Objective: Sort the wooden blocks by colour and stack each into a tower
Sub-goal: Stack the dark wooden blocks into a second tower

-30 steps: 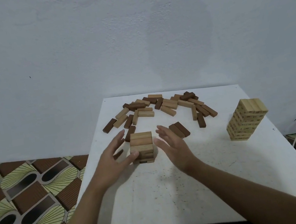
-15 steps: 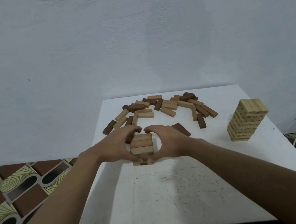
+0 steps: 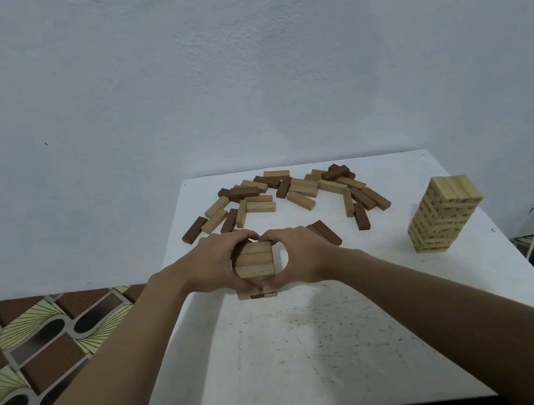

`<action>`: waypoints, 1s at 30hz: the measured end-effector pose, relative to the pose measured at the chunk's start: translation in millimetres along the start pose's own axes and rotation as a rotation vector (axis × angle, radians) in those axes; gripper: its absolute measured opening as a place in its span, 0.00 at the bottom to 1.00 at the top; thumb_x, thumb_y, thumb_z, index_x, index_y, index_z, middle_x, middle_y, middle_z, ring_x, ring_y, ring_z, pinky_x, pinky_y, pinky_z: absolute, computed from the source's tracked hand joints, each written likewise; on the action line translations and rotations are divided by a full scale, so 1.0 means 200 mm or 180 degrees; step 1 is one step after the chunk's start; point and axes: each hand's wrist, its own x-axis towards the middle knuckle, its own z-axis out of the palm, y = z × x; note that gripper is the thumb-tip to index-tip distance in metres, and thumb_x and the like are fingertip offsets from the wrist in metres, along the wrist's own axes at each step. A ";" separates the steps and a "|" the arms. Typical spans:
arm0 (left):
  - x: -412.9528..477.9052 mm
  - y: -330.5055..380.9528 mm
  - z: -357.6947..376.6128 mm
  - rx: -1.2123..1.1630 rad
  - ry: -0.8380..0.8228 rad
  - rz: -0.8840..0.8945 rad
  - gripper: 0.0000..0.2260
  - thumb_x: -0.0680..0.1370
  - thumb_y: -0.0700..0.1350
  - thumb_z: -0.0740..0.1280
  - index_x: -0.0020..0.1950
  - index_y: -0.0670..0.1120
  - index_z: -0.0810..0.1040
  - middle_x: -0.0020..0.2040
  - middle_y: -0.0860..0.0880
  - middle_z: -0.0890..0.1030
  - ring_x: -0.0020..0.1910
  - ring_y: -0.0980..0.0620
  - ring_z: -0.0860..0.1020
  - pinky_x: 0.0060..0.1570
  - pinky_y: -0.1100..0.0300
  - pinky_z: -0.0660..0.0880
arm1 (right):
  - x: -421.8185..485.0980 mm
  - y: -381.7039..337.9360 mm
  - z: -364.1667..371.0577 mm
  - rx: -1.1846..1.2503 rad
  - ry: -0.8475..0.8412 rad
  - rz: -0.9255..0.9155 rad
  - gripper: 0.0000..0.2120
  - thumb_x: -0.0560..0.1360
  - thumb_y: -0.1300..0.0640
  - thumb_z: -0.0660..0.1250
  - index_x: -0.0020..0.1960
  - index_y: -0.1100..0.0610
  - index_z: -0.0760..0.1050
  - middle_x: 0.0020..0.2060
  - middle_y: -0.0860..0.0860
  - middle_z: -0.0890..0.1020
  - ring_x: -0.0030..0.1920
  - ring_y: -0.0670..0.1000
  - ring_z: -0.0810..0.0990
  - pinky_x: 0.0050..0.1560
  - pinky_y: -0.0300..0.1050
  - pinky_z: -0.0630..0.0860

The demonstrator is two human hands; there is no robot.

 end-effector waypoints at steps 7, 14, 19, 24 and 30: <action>0.00 0.01 0.00 -0.0057 0.0045 -0.0011 0.35 0.61 0.57 0.84 0.65 0.59 0.75 0.56 0.60 0.81 0.57 0.58 0.78 0.58 0.53 0.77 | 0.01 0.00 0.00 0.0010 -0.0041 0.0051 0.36 0.66 0.47 0.81 0.69 0.53 0.71 0.62 0.48 0.79 0.56 0.48 0.75 0.53 0.40 0.68; -0.03 0.04 -0.01 -0.0209 -0.0043 -0.0139 0.42 0.61 0.55 0.85 0.71 0.62 0.69 0.59 0.60 0.79 0.60 0.59 0.77 0.60 0.56 0.76 | -0.02 0.00 -0.01 0.0086 -0.0090 0.0094 0.42 0.66 0.46 0.81 0.73 0.53 0.67 0.67 0.49 0.76 0.64 0.51 0.73 0.62 0.44 0.71; -0.09 0.18 -0.07 -0.0614 0.0229 -0.0229 0.40 0.67 0.59 0.81 0.74 0.67 0.65 0.66 0.66 0.72 0.64 0.68 0.70 0.51 0.78 0.68 | -0.13 0.13 -0.06 0.0330 0.0087 0.0144 0.48 0.66 0.47 0.81 0.79 0.48 0.58 0.73 0.45 0.71 0.71 0.47 0.68 0.65 0.41 0.67; -0.02 0.41 0.05 -0.0743 0.1281 0.0097 0.15 0.79 0.52 0.71 0.66 0.58 0.78 0.64 0.64 0.77 0.64 0.68 0.71 0.57 0.71 0.71 | -0.29 0.33 -0.11 0.0943 0.1047 0.0552 0.28 0.73 0.63 0.75 0.69 0.50 0.72 0.62 0.46 0.79 0.61 0.47 0.79 0.57 0.37 0.77; 0.20 0.63 0.37 -0.0231 0.1031 0.0092 0.17 0.85 0.46 0.61 0.74 0.49 0.72 0.70 0.53 0.73 0.68 0.59 0.69 0.68 0.64 0.66 | -0.32 0.51 -0.08 0.0008 0.1581 0.0776 0.24 0.79 0.61 0.65 0.74 0.56 0.66 0.72 0.51 0.70 0.71 0.50 0.68 0.71 0.43 0.66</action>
